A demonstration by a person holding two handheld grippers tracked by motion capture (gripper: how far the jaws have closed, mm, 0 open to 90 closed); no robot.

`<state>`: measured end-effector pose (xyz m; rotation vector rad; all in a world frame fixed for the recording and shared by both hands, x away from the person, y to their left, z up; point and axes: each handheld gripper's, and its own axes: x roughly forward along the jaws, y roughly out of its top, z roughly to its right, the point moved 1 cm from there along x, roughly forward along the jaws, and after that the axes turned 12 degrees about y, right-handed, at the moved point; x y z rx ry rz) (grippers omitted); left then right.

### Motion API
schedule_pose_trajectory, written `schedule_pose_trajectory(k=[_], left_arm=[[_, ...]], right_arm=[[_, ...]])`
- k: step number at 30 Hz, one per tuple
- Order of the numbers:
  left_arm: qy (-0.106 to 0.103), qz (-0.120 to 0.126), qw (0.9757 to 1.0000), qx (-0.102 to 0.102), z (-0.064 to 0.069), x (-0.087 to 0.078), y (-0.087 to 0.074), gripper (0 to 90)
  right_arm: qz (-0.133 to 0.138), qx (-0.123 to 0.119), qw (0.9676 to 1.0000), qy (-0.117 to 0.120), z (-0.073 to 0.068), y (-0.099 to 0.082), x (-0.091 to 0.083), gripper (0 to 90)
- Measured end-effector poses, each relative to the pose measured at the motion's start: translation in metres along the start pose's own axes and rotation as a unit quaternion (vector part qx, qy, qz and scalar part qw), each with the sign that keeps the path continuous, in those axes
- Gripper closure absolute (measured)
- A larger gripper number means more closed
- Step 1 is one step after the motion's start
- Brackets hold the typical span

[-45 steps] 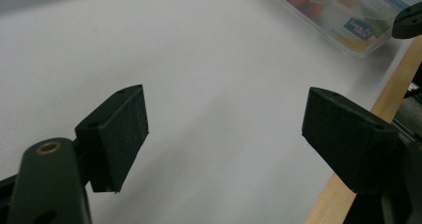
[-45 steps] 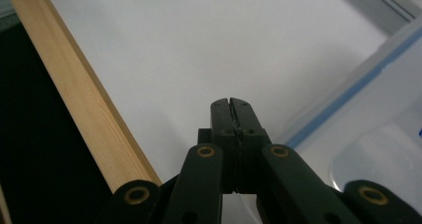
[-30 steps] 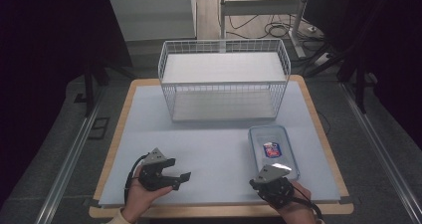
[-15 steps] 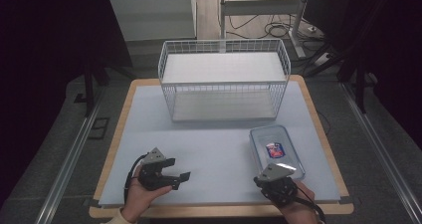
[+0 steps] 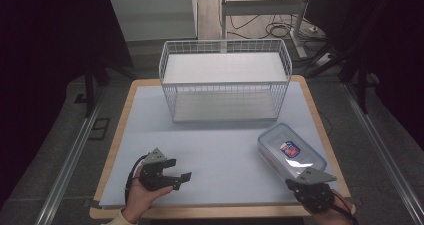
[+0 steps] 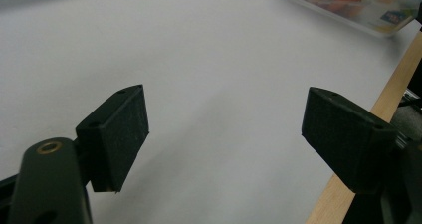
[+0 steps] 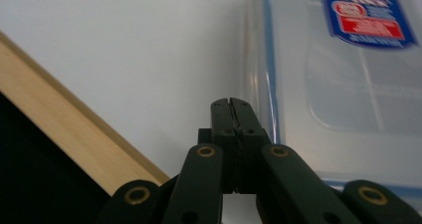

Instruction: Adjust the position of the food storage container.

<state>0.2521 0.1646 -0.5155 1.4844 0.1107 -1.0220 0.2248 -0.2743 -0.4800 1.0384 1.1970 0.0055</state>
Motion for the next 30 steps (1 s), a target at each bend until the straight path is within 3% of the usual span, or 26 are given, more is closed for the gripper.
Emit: schedule_pose_trajectory(k=[1, 5, 11, 21, 28, 30], left_arm=[[0.0, 0.0, 1.0, 0.0, 0.0, 0.0, 0.0, 18.4], [-0.001, -0.001, 1.0, -0.001, 0.0, 0.001, 0.0, 18.4], [-0.001, -0.002, 1.0, -0.003, -0.001, 0.002, 0.0, 18.4], [-0.001, -0.004, 1.0, -0.003, -0.001, 0.003, 0.0, 18.4], [-0.001, -0.005, 1.0, -0.006, -0.002, 0.004, 0.0, 18.4], [-0.002, -0.005, 1.0, -0.006, -0.002, 0.004, 0.0, 18.4]], right_arm=[[0.0, 0.0, 1.0, 0.0, 0.0, 0.0, 0.0, 90.0], [0.008, 0.026, 0.9994, -0.021, 0.023, -0.009, -0.01, 90.0], [0.021, 0.051, 0.9981, -0.027, 0.048, -0.014, -0.014, 90.0], [0.016, 0.062, 0.997, -0.042, 0.075, -0.015, -0.005, 90.0], [0.025, 0.077, 0.996, -0.038, 0.084, -0.024, -0.006, 90.0], [0.055, 0.076, 0.9952, -0.027, 0.078, -0.024, -0.024, 90.0]])
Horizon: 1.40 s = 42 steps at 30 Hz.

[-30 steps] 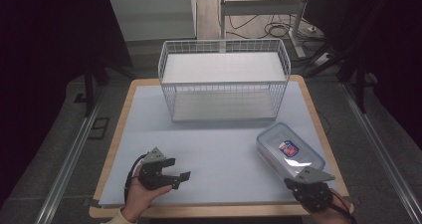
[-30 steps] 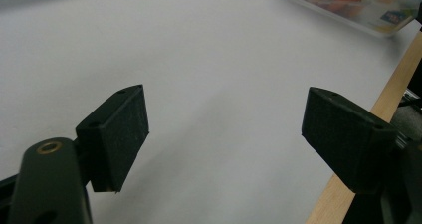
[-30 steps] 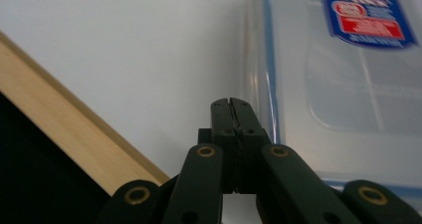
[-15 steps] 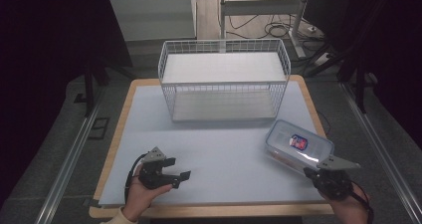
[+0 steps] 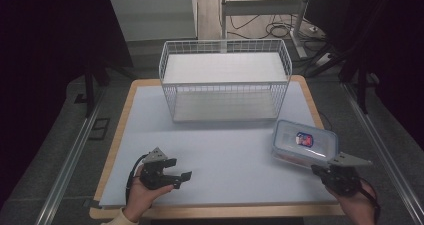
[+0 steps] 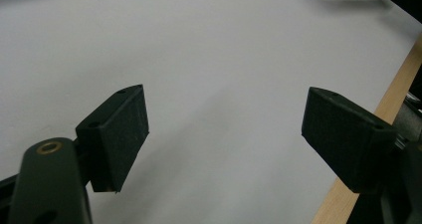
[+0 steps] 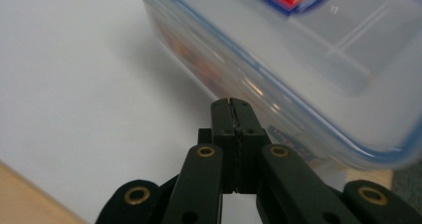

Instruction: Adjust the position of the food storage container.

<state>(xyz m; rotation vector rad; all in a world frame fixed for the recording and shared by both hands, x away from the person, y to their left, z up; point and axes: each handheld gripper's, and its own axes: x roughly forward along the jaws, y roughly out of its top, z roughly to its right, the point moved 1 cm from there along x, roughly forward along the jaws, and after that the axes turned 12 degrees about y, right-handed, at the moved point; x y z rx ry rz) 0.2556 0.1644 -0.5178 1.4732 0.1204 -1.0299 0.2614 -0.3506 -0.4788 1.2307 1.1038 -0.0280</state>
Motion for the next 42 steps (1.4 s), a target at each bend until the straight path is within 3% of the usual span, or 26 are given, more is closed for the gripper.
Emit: schedule_pose_trajectory(k=[2, 4, 7, 8, 10, 11, 12, 13, 15, 16, 19, 22, 25, 31, 37, 42], left_arm=[[0.0, 0.001, 1.0, -0.003, 0.0, 0.0, 0.0, 18.4], [0.0, 0.001, 1.0, -0.002, 0.0, 0.0, 0.001, 18.4], [-0.002, 0.001, 1.0, 0.0, 0.0, 0.0, 0.001, 18.4], [-0.002, 0.002, 1.0, -0.002, 0.001, 0.0, 0.002, 18.4], [-0.002, 0.001, 1.0, -0.002, 0.001, 0.0, 0.002, 18.5], [-0.003, 0.001, 1.0, 0.0, 0.001, 0.0, 0.002, 18.5], [-0.003, 0.0, 1.0, 0.001, 0.0, 0.001, 0.002, 18.5], [-0.002, 0.0, 1.0, 0.001, 0.0, 0.001, 0.002, 18.5], [-0.002, 0.0, 1.0, -0.001, 0.0, 0.001, 0.002, 18.5], [-0.001, 0.0, 1.0, -0.004, -0.001, 0.001, 0.002, 18.5], [-0.001, 0.0, 1.0, -0.004, -0.002, 0.001, 0.002, 18.5], [0.0, 0.0, 1.0, -0.004, -0.003, 0.001, 0.001, 18.5], [-0.001, 0.0, 1.0, -0.002, -0.002, 0.001, 0.001, 18.5], [0.001, -0.001, 1.0, -0.001, -0.002, 0.001, 0.001, 18.5], [0.001, -0.002, 1.0, -0.001, -0.002, 0.002, 0.001, 18.5], [0.001, -0.002, 1.0, -0.001, -0.002, 0.002, 0.001, 18.5]], right_arm=[[0.008, -0.002, 1.0, -0.005, -0.001, 0.002, -0.005, 90.0], [0.033, 0.005, 0.9992, -0.022, 0.005, 0.008, -0.023, 90.0], [0.05, 0.033, 0.9969, -0.051, 0.023, 0.017, -0.04, 90.0], [0.044, 0.053, 0.995, -0.071, 0.041, 0.023, -0.043, 90.0], [0.039, 0.062, 0.9944, -0.076, 0.049, 0.024, -0.042, 90.0], [0.026, 0.088, 0.9923, -0.083, 0.069, 0.028, -0.037, 90.0], [0.026, 0.088, 0.9923, -0.083, 0.069, 0.028, -0.037, 90.0], [0.016, 0.1, 0.9912, -0.085, 0.079, 0.03, -0.033, 90.0], [-0.004, 0.117, 0.9883, -0.098, 0.094, 0.033, -0.025, 90.0], [-0.03, 0.134, 0.9845, -0.11, 0.109, 0.034, -0.016, 90.0], [-0.046, 0.148, 0.9818, -0.11, 0.117, 0.035, -0.008, 90.0], [-0.061, 0.154, 0.9813, -0.098, 0.121, 0.039, 0.002, 90.0], [-0.084, 0.142, 0.9792, -0.118, 0.119, 0.047, 0.01, 90.0], [-0.104, 0.142, 0.9769, -0.12, 0.124, 0.054, 0.015, 90.0], [-0.103, 0.137, 0.9785, -0.115, 0.122, 0.06, 0.02, 90.0], [-0.096, 0.128, 0.9824, -0.096, 0.119, 0.065, 0.027, 90.0]])
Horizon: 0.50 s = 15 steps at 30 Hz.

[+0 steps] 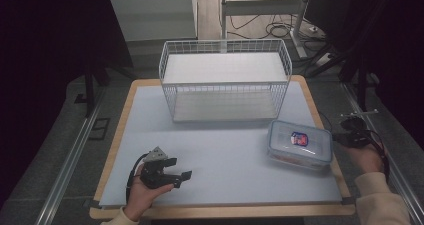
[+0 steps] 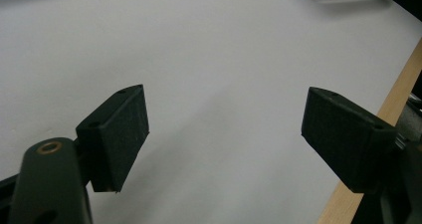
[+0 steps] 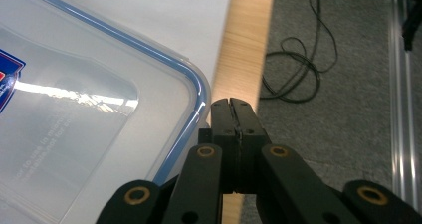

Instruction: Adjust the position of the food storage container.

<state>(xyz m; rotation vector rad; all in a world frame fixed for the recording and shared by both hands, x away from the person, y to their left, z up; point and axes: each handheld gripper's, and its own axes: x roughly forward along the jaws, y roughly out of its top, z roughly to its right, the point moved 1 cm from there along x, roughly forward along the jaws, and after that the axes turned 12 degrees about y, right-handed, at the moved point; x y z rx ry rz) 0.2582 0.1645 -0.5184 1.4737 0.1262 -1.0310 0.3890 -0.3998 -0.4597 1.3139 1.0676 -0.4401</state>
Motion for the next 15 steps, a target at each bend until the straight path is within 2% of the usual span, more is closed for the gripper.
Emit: schedule_pose_trajectory(k=[3, 4, 6, 7, 9, 10, 12, 15], left_arm=[[0.0, 0.0, 1.0, -0.001, 0.0, 0.0, 0.0, 18.5], [0.0, 0.0, 1.0, -0.001, -0.001, 0.0, 0.0, 18.5], [0.001, 0.001, 1.0, -0.001, -0.001, 0.0, 0.0, 18.5], [0.001, 0.001, 1.0, -0.001, -0.001, 0.0, 0.0, 18.5], [0.0, 0.001, 1.0, -0.001, -0.001, 0.0, 0.0, 18.5], [0.0, 0.001, 1.0, -0.001, -0.002, -0.001, 0.0, 18.5], [0.0, 0.001, 1.0, -0.003, -0.002, -0.001, 0.0, 18.5], [0.001, 0.001, 1.0, -0.003, -0.002, -0.001, 0.0, 18.5]], right_arm=[[0.003, -0.012, 0.9998, 0.014, -0.01, 0.005, 0.005, 90.0], [0.003, -0.02, 0.9995, 0.023, -0.019, 0.008, 0.01, 90.0], [0.004, -0.03, 0.9991, 0.031, -0.03, 0.012, 0.015, 90.0], [0.004, -0.03, 0.9991, 0.031, -0.03, 0.012, 0.015, 90.0], [0.005, -0.038, 0.9984, 0.041, -0.041, 0.015, 0.019, 90.0], [0.005, -0.049, 0.9976, 0.049, -0.054, 0.017, 0.024, 90.0], [0.006, -0.054, 0.9972, 0.051, -0.058, 0.018, 0.026, 90.0], [0.009, -0.065, 0.996, 0.06, -0.074, 0.022, 0.032, 90.0]])
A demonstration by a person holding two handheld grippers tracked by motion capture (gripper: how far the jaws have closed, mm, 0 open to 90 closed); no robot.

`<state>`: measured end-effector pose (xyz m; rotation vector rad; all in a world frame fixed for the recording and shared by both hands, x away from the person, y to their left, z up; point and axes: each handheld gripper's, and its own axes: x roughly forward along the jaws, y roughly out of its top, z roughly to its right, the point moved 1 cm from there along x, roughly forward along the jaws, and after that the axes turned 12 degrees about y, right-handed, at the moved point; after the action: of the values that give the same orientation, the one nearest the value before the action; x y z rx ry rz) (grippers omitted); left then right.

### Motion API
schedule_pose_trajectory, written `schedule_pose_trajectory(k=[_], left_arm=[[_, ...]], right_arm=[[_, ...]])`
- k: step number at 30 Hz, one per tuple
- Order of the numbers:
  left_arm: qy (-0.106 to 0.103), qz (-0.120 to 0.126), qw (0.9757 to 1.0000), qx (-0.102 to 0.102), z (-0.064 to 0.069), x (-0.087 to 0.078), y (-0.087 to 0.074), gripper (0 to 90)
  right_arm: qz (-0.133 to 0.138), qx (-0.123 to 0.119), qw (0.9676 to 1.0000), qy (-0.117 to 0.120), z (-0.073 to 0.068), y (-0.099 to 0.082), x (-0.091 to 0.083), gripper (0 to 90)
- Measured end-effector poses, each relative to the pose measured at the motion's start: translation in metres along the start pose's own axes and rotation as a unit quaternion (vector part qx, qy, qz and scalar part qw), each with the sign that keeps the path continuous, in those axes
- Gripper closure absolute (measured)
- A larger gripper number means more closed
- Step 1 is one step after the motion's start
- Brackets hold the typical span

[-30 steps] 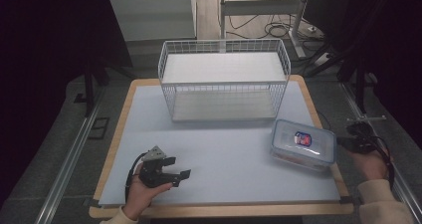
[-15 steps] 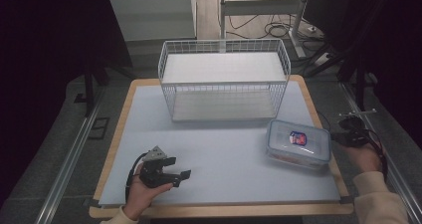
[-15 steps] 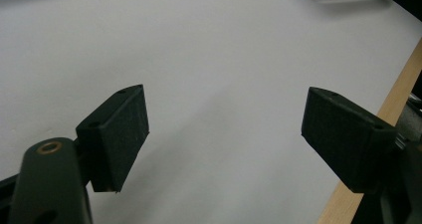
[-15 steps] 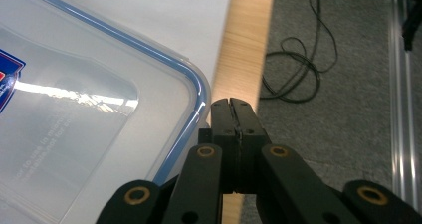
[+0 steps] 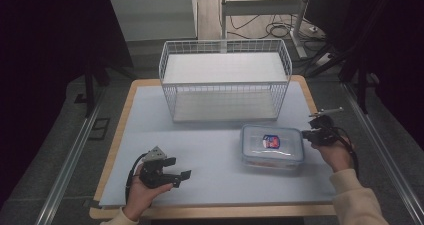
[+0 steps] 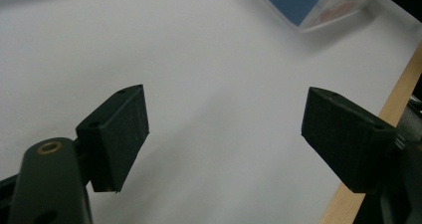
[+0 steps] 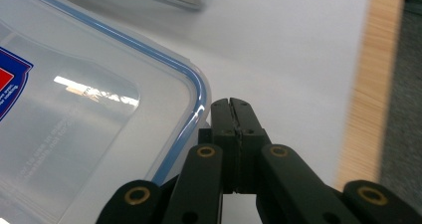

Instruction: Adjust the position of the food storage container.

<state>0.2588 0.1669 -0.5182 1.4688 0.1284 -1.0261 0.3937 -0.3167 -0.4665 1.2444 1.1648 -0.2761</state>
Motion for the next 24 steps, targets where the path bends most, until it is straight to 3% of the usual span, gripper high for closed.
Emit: schedule_pose_trajectory(k=[3, 5, 10, 11, 24], left_arm=[[0.0, 0.002, 1.0, 0.001, -0.001, -0.001, 0.0, 18.5], [0.0, 0.002, 1.0, 0.001, -0.001, -0.001, 0.0, 18.5], [0.001, 0.005, 1.0, -0.004, -0.004, -0.003, 0.001, 18.5], [0.002, 0.007, 1.0, -0.003, -0.005, -0.003, 0.001, 18.5], [0.008, 0.009, 0.9999, -0.01, -0.009, -0.004, 0.001, 18.5]], right_arm=[[0.0, -0.011, 0.9998, 0.017, -0.02, 0.006, 0.01, 90.0], [0.001, -0.012, 0.9997, 0.02, -0.024, 0.007, 0.012, 90.0], [0.001, -0.032, 0.9985, 0.045, -0.051, 0.012, 0.024, 90.0], [-0.002, -0.043, 0.9976, 0.054, -0.063, 0.013, 0.028, 90.0], [-0.002, -0.067, 0.995, 0.074, -0.098, 0.02, 0.044, 90.0]])
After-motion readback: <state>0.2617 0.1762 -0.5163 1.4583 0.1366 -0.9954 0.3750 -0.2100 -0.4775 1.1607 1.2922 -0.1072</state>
